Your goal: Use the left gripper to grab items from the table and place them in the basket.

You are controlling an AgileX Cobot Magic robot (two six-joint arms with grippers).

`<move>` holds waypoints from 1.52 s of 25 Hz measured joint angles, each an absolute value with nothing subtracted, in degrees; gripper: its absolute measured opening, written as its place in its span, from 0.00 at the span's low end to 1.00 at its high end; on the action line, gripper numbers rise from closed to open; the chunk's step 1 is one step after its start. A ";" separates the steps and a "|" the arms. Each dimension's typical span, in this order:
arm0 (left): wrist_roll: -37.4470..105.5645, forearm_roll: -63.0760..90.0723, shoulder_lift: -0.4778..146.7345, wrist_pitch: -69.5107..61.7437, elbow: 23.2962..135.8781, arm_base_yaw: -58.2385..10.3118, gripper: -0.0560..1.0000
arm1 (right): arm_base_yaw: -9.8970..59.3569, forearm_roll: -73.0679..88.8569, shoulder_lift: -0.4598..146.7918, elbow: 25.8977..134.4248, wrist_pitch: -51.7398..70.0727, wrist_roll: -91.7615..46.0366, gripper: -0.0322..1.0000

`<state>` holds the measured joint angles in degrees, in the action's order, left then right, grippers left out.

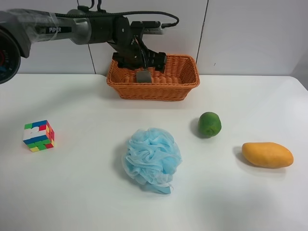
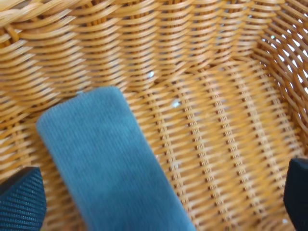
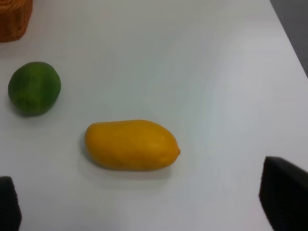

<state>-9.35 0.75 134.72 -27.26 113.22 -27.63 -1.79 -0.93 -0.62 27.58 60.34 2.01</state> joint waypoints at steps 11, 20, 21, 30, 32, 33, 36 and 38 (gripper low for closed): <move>-5.92 0.00 118.08 -54.27 113.22 -26.32 0.99 | -1.79 -0.93 -0.62 27.58 60.34 2.01 0.99; -1.55 0.00 97.30 -62.16 97.36 -22.72 0.99 | -1.79 -0.93 -0.62 27.58 60.34 2.01 0.99; -1.43 0.00 94.29 -60.37 93.10 -22.42 0.99 | -1.79 -0.93 -0.62 27.58 60.34 2.01 0.99; -1.43 0.70 59.17 -51.05 57.66 -22.19 0.99 | -1.79 -0.93 -0.62 27.58 60.34 2.01 0.99; -1.43 0.70 51.88 -51.58 53.79 -22.19 0.99 | -1.79 -0.93 -0.62 27.58 60.34 2.01 0.99; -1.43 0.70 48.53 -52.20 52.01 -22.19 0.99 | -1.79 -0.93 -0.62 27.58 60.34 2.01 0.99; -1.43 0.65 40.71 -54.27 47.63 -22.19 0.99 | -1.79 -0.93 -0.62 27.58 60.34 2.01 0.99; -1.43 0.00 35.96 -55.35 44.70 -22.19 0.99 | -1.79 -0.93 -0.62 27.58 60.34 2.01 0.99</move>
